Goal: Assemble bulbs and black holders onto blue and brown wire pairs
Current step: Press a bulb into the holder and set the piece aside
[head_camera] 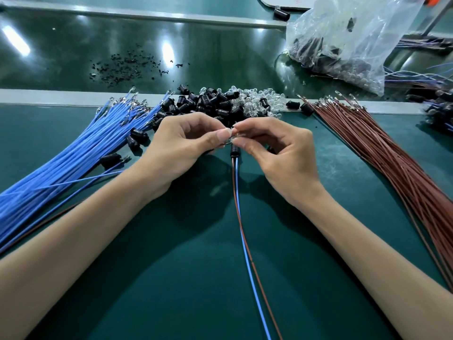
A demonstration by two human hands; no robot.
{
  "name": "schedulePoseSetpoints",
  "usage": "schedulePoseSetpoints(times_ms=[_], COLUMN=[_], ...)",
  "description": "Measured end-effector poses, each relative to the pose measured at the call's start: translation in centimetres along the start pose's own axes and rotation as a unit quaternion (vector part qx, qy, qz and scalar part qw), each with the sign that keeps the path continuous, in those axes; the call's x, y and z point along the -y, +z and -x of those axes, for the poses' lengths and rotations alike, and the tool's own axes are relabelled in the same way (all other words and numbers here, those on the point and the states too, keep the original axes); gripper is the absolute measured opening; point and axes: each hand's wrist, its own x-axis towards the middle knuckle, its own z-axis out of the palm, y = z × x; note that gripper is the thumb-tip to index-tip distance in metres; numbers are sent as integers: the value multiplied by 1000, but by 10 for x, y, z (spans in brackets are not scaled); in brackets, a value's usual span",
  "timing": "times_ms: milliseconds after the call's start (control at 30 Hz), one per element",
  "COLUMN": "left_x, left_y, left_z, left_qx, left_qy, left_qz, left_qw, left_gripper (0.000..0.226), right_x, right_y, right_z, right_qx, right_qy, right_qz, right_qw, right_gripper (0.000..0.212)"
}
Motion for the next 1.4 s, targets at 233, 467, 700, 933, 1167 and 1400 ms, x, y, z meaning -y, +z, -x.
schedulePoseSetpoints(times_ms=[233,467,700,933,1167,1400], left_x=[-6,-11,-15,-17,-16,-19], left_y=[2,5,-1,-6,-9,-14], left_z=[2,3,2,1,1,0], left_qx=[21,65,94,99,96,111], left_qy=[-117,-182,-205,-213,-210,-239], left_qz=[111,170,143,95,81,28], left_qw=[987,966,964,967,970,964], left_gripper=[16,12,12,13,18,22], right_x=[5,6,5,2,1,0], right_y=[3,3,2,2,1,0], right_z=[2,4,4,3,3,2], right_qx=[-30,-47,-21,18,37,63], right_qy=[-31,-50,-41,-11,-26,-60], right_qz=[20,44,26,-33,-13,8], right_qw=[999,997,999,999,999,996], right_gripper=[27,24,27,31,24,18])
